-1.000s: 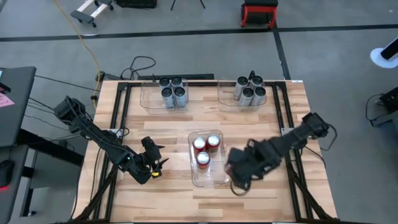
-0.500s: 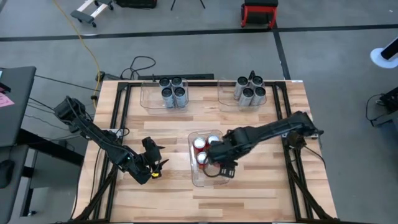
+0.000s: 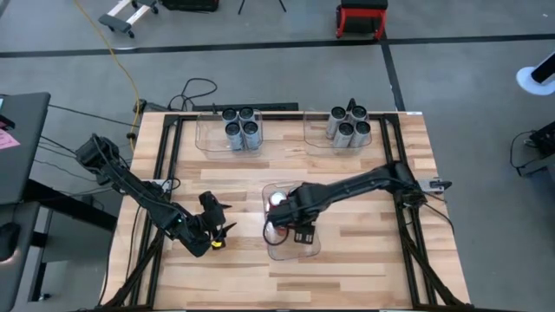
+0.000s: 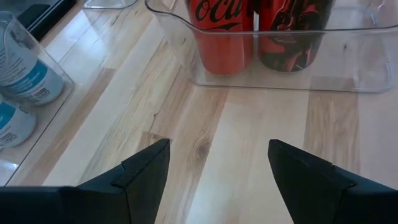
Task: Sort soda cans
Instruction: Put the red-black soda can into the bottom transparent bin, then return to Home Position
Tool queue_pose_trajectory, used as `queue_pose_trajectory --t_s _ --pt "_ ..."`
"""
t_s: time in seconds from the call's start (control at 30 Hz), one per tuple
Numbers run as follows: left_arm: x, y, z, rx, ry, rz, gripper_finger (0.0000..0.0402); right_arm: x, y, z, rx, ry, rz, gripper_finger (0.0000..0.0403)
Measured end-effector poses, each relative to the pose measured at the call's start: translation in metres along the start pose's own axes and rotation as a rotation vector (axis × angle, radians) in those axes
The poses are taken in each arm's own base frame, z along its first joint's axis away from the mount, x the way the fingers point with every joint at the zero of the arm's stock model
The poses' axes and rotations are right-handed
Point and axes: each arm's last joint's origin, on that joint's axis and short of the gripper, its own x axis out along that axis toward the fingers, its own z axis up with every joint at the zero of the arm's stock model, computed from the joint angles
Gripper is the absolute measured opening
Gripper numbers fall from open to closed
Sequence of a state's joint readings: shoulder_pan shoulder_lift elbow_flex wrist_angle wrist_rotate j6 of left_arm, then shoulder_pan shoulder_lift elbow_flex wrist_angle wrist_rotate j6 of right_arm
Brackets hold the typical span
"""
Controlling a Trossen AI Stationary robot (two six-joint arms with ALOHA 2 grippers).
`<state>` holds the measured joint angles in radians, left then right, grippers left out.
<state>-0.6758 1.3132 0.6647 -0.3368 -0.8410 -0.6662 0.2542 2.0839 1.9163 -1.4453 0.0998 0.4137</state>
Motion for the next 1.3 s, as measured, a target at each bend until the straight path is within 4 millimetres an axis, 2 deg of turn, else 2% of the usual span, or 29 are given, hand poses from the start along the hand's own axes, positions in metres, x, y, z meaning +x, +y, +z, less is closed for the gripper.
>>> queue_pose_trajectory --t_s 0.17,0.23,0.4,0.57,0.67,0.83,1.0,1.13,1.3 --pt "0.0 0.0 0.0 0.001 0.001 0.0 0.0267 -0.001 -0.002 0.005 0.043 -0.049 0.014 0.0376" --pt "0.0 0.0 0.0 0.001 0.001 0.001 0.0267 -0.006 -0.003 0.003 0.042 -0.057 0.017 0.0386" --pt "0.0 0.0 0.0 0.001 0.001 0.001 0.0267 -0.011 -0.005 0.001 0.048 -0.071 0.024 0.0359" --pt "0.0 0.0 0.0 0.002 0.001 0.001 0.0267 -0.019 -0.004 -0.002 0.085 -0.102 0.038 0.0349" --pt "0.0 0.0 0.002 0.042 -0.029 0.016 0.0267 -0.033 -0.003 -0.007 0.093 -0.161 0.065 0.0349" --pt "-0.001 -0.004 0.007 0.075 -0.082 0.009 0.0267 -0.067 -0.005 -0.022 0.104 -0.305 0.11 0.0349" --pt "0.0 -0.003 0.006 0.058 -0.071 0.018 0.0267 -0.09 0.01 -0.043 0.03 -0.389 0.144 0.0349" --pt "0.0 -0.002 0.005 0.059 -0.045 -0.003 0.0267 -0.09 0.023 -0.055 -0.022 -0.352 0.131 0.0349" --pt "0.002 0.0 0.006 0.13 -0.046 0.016 0.0267 -0.079 0.03 -0.063 0.031 -0.304 0.015 0.0347"
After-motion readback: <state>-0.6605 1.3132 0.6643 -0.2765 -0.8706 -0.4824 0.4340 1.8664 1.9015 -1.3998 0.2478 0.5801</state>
